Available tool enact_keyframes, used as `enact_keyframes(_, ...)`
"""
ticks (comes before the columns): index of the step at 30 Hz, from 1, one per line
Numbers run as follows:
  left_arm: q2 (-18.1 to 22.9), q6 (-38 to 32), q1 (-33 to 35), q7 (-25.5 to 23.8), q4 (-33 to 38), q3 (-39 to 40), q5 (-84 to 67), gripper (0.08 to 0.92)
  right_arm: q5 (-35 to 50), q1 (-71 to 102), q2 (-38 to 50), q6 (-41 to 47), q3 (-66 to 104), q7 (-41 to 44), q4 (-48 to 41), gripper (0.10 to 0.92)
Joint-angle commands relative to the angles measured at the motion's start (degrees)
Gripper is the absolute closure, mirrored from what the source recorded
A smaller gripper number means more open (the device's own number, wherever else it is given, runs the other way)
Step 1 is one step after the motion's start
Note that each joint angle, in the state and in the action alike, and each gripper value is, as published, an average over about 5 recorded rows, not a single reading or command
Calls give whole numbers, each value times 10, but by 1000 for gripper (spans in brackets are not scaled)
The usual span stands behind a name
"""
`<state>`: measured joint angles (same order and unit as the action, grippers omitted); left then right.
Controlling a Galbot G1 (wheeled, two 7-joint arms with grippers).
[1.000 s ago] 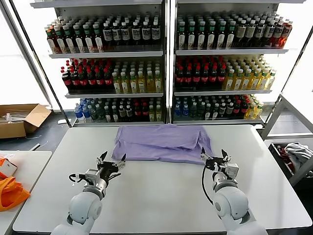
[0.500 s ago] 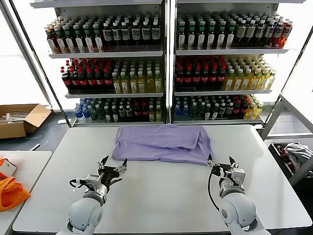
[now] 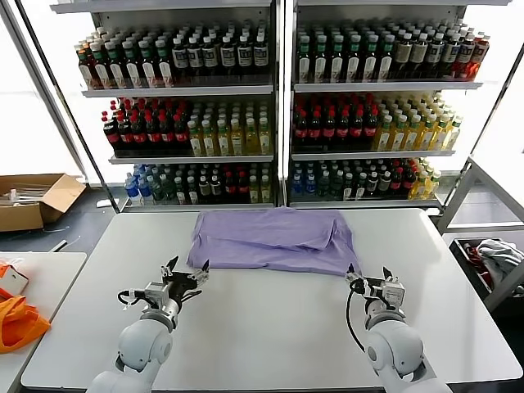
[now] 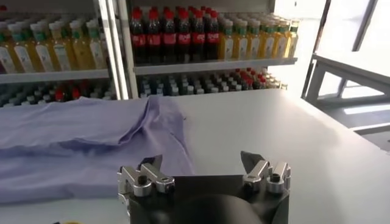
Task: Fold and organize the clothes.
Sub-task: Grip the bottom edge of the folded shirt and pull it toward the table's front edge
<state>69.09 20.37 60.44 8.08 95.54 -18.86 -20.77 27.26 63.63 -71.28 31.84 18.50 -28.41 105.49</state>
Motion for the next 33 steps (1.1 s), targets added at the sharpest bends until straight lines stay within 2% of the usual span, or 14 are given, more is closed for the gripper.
enact_keyframes(1,0,0,-71,4,-88,7,-24,177,-8,-40,-5,3,-19,0,-57,203)
enact_keyframes(14,-5,4,-70,2,-112,21,-20,177,-16,-65,-6,1,-35,6,-95,203)
enact_keyframes(17,-7,7,-62,1,-108,23,-19,182,-19,-60,-5,1,-38,7,-96,227)
enact_keyframes(22,-10,11,-49,-3,-100,27,-14,264,-23,-50,-7,2,-38,8,-96,361)
enact_keyframes(33,-12,15,-15,-21,-76,50,3,584,-29,-32,-8,2,-44,20,-101,673)
